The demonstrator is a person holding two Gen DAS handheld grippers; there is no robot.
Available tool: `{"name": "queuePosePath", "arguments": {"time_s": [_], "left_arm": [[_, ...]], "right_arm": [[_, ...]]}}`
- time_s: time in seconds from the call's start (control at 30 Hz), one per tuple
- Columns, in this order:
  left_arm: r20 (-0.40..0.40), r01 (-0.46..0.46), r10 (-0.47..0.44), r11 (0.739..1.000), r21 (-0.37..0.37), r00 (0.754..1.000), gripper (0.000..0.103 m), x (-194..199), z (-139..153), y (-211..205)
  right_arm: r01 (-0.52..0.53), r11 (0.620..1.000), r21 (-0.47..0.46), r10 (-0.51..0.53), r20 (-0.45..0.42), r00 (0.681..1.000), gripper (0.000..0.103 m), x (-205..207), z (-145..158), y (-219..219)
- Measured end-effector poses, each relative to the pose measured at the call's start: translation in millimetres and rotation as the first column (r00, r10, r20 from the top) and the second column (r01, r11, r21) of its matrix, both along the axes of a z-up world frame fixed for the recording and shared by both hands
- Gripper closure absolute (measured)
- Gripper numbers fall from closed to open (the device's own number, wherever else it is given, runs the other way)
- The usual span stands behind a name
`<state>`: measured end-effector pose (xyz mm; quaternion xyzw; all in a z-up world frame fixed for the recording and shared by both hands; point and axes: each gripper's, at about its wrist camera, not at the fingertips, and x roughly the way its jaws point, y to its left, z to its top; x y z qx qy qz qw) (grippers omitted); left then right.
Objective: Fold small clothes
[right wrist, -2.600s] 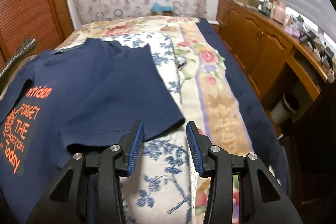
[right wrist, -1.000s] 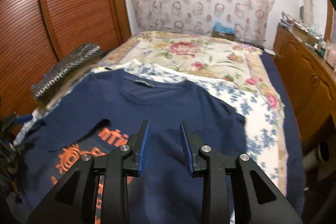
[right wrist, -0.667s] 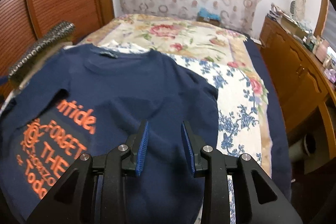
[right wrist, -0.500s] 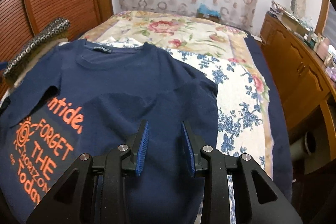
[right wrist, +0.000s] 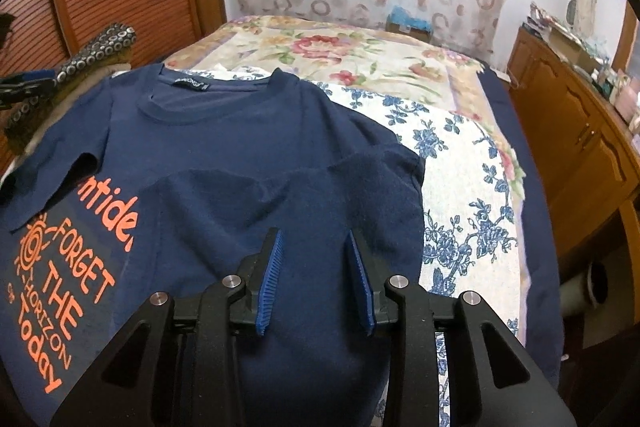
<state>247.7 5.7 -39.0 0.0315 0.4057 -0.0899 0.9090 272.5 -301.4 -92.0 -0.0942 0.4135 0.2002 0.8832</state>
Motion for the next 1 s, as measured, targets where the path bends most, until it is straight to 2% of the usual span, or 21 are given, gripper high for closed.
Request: {"name": "queuePosePath", "arguments": {"time_s": [0.07, 0.13, 0.27, 0.4, 0.6, 0.77, 1.0], "left_arm": [[-0.02, -0.008, 0.009, 1.0, 0.015, 1.0, 0.023, 11, -4, -4], [-0.048, -0.019, 0.02, 0.999, 0.031, 0.999, 0.032, 22, -10, -4], [-0.086, -0.052, 0.057, 0.997, 0.059, 0.995, 0.034, 42, -20, -2], [-0.129, -0.089, 0.095, 0.995, 0.052, 0.987, 0.035, 55, -29, 4], [-0.152, -0.097, 0.11, 0.991, 0.091, 0.982, 0.035, 63, -37, 5], [-0.181, -0.107, 0.123, 0.99, 0.096, 0.976, 0.049, 68, -48, 7], [-0.189, -0.106, 0.12, 0.991, 0.082, 0.975, 0.055, 67, -53, 12]], "right_arm": [[0.0, 1.0, 0.011, 0.0, -0.005, 1.0, 0.069, 0, 0, -1], [-0.002, 1.0, 0.009, 0.002, -0.004, 1.0, 0.068, 0, 0, -2], [-0.003, 1.0, 0.014, 0.003, -0.005, 1.0, 0.068, 0, 1, -2], [-0.005, 1.0, 0.016, 0.005, -0.006, 1.0, 0.067, 0, 1, -1], [-0.006, 1.0, 0.008, 0.007, -0.001, 1.0, 0.065, -1, 0, -1], [-0.005, 1.0, 0.004, 0.005, 0.001, 1.0, 0.065, -1, 1, 0], [-0.001, 1.0, -0.018, 0.002, 0.014, 1.0, 0.063, -3, 1, 2]]}}
